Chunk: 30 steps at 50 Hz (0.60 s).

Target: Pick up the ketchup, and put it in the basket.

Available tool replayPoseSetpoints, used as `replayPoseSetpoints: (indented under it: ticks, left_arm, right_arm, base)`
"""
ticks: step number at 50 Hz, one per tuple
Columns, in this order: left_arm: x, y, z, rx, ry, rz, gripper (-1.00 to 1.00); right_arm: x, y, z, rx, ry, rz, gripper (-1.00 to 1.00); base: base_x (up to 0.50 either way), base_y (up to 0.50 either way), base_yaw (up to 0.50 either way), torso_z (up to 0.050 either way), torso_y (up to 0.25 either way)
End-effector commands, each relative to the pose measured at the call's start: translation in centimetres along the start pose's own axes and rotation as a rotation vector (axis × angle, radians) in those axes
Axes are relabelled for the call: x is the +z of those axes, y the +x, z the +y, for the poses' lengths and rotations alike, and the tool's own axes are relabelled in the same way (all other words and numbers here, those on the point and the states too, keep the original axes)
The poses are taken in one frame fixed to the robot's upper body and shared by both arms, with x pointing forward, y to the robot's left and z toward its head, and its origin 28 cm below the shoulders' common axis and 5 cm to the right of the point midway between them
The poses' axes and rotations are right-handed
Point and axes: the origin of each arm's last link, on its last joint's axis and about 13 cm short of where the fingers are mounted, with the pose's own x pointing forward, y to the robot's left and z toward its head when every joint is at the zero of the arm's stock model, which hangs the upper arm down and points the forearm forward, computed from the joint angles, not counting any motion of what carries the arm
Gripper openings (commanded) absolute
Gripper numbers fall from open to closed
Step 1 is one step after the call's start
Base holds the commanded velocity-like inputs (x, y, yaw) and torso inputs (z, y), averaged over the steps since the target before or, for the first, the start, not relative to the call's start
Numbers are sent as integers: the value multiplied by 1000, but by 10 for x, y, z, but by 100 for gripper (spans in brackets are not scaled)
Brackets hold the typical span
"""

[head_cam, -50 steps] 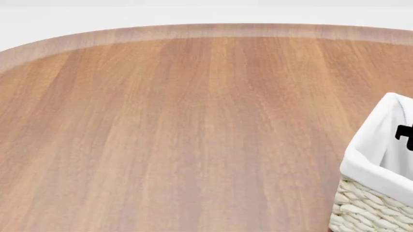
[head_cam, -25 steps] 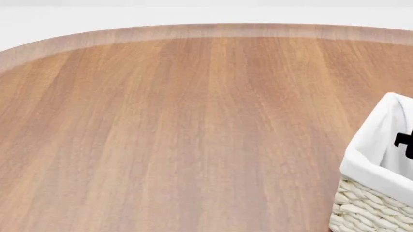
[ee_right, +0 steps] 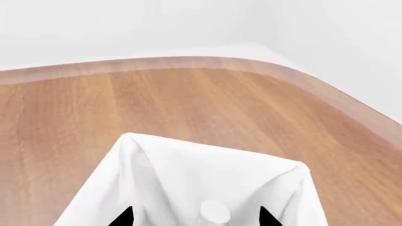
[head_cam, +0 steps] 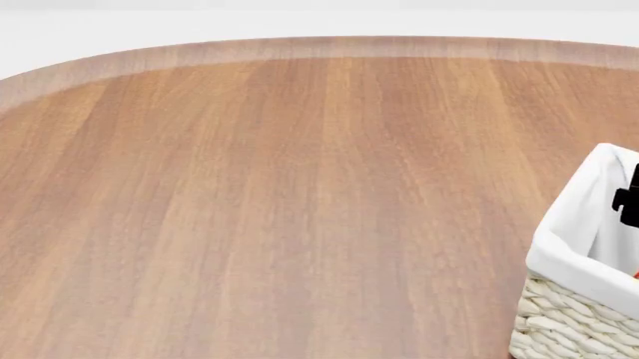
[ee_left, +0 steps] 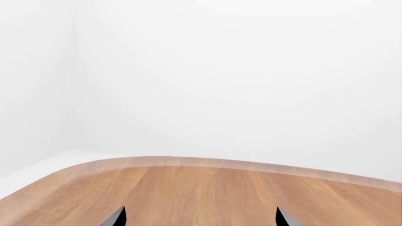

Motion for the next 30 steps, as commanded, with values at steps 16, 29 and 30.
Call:
replayPoseSetpoints:
  ticks: [16, 29, 30]
  left_arm:
    - [0, -1, -1, -8, 0, -2, 100]
    - [4, -3, -1, -14, 2, -11, 100]
    - [5, -3, -2, -17, 2, -14, 100]
  right_arm:
    - [24, -9, 3, 14, 65, -280, 100]
    - [47, -30, 0, 46, 172, -580, 100]
    - [50, -35, -1, 49, 196, -628, 100]
  base:
    - [0, 0, 0, 0, 0]
    - [0, 0, 0, 0, 0]
    - [0, 0, 0, 0, 0]
